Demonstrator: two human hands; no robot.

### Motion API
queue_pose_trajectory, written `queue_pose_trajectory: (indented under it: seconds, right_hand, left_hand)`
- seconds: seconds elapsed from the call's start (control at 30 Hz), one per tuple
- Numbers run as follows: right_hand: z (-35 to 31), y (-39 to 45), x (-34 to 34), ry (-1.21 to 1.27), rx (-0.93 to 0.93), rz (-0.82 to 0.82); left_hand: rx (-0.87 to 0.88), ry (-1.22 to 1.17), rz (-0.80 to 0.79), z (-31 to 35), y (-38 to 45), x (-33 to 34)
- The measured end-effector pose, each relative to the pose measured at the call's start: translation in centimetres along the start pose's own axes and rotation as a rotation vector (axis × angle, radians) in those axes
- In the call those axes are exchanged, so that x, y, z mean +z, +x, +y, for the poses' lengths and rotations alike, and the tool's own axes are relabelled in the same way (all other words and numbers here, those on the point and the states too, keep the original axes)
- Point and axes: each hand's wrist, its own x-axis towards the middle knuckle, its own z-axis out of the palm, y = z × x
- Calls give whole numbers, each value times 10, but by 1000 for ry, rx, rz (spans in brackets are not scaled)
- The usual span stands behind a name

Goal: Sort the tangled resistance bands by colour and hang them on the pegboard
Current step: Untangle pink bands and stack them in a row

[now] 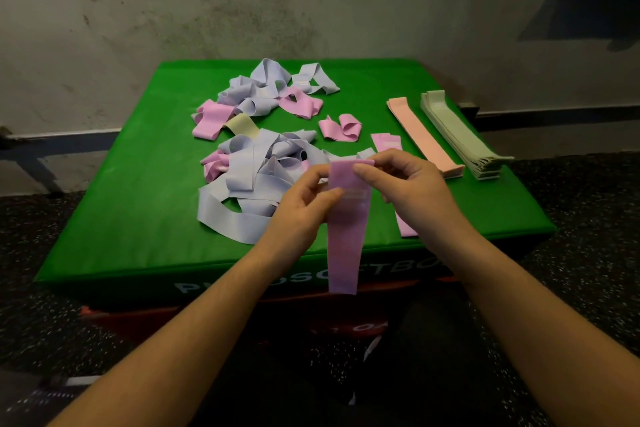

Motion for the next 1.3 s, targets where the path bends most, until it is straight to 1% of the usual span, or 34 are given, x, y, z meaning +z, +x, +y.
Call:
queue_pose_trajectory:
  seconds: [0.17, 0.23, 0.4, 0.47, 0.6, 0.8, 0.93, 1.0, 1.17, 1.23, 1.3]
  right_hand:
    - [3, 5, 2, 84, 8, 53]
    - [8, 6, 1, 113, 43, 48]
    - [29, 0, -11, 247, 150, -105]
    - [39, -5, -15, 270, 176, -136]
    - [58, -12, -24, 164, 205, -137]
    - [78, -11, -45, 93, 252, -13]
    - [86, -13, -61, 42, 231, -96]
    - [92, -15, -66, 3, 246, -87]
    - [109, -24, -80, -243, 316, 74]
    - [113, -26, -84, -241, 296, 114]
    - [116, -26, -89, -206, 303, 111]
  left_hand:
    - [0, 42, 44, 4, 12, 12]
    - [-2, 44, 44, 6, 17, 16]
    - [-19, 21, 37, 16, 34, 26]
    - [-40, 3, 33, 19, 41, 31]
    - [-86, -19, 47, 22, 58, 40]
    - [-210, -123, 110, 20, 99, 51]
    - [-267, -184, 186, 16, 133, 53]
    - [-280, -196, 202, 13, 149, 55]
    - [-355, -107, 206, -6, 176, 69]
    - [-392, -52, 213, -16, 187, 72]
    - [-424, -3, 227, -25, 200, 76]
